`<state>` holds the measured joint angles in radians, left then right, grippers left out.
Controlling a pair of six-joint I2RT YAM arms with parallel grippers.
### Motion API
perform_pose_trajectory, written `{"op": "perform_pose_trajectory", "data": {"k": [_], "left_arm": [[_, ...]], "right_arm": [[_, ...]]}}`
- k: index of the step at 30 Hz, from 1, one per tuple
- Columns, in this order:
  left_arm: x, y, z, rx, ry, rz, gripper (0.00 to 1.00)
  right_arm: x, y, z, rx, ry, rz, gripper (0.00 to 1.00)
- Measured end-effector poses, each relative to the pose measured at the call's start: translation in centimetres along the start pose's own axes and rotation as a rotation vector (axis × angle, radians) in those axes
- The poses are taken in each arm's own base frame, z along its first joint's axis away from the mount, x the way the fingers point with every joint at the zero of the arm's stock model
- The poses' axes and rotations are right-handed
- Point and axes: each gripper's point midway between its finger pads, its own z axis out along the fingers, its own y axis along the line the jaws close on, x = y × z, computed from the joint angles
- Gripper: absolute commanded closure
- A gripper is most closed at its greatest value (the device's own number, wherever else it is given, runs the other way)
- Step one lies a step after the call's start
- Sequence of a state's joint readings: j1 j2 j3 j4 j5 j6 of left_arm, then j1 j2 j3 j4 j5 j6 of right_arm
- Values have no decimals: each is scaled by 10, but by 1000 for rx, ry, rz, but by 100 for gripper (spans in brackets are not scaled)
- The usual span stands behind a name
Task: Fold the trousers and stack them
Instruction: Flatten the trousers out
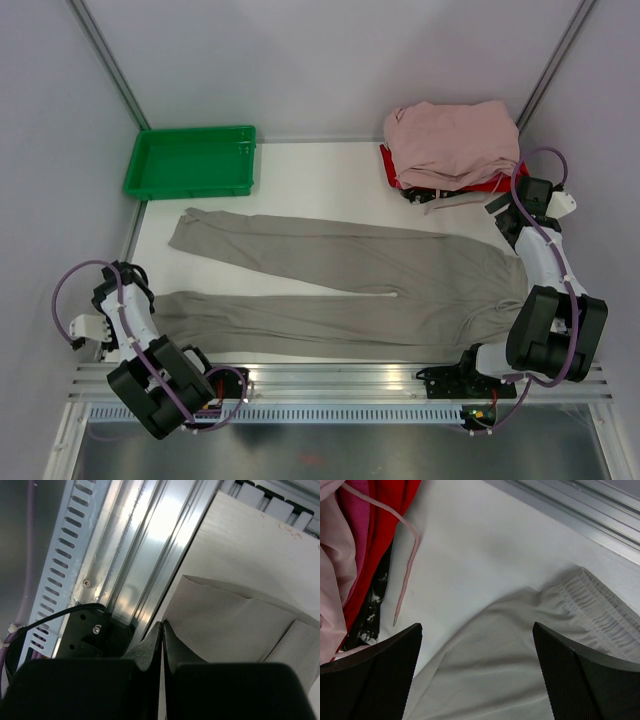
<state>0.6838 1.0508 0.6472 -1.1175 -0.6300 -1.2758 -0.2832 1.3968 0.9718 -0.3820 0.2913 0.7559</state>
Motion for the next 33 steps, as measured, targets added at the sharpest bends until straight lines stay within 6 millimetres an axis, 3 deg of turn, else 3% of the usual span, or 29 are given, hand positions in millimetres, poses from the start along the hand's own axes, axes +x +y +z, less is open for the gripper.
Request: {"op": "perform_pose_trajectory", "data": {"k": [1,4,5,8,10,12,17,20,23,25,29,33], "left_arm": [[-3,1,1,-10,-11,-11,90],[-10,4,5,-34,-36,-28,49],[-12,4,7,-40,-43,-29,32],[-19,0,8,-50,-54,-27,16],[-29,-13,2,-7,-67,6,15],[-40,-38,-8,97,-69,26,16],[-50,-129,-68,594,-36,174,18],[-34,-176,-118,829,-61,340,17],[6,-215,-157,985,-37,525,17],[34,-234,-164,1033,12,616,17],[69,-254,-152,1029,88,718,20],[84,-282,-149,1021,115,770,21]], "right_arm": [[0,0,0,2,-2,0,2],[-1,-3,0,14,-6,-2,2],[-1,-4,0,20,-6,-3,2],[4,-11,-1,45,13,-13,2],[7,-13,-2,56,25,-18,2],[7,-14,-3,59,29,-25,2],[8,-14,-4,50,34,-60,2],[9,-13,-5,37,41,-83,2],[14,-15,-3,26,54,-119,2],[19,-18,-2,26,66,-148,2],[20,-26,2,45,57,-199,2],[27,-41,12,97,55,-231,2]]}}
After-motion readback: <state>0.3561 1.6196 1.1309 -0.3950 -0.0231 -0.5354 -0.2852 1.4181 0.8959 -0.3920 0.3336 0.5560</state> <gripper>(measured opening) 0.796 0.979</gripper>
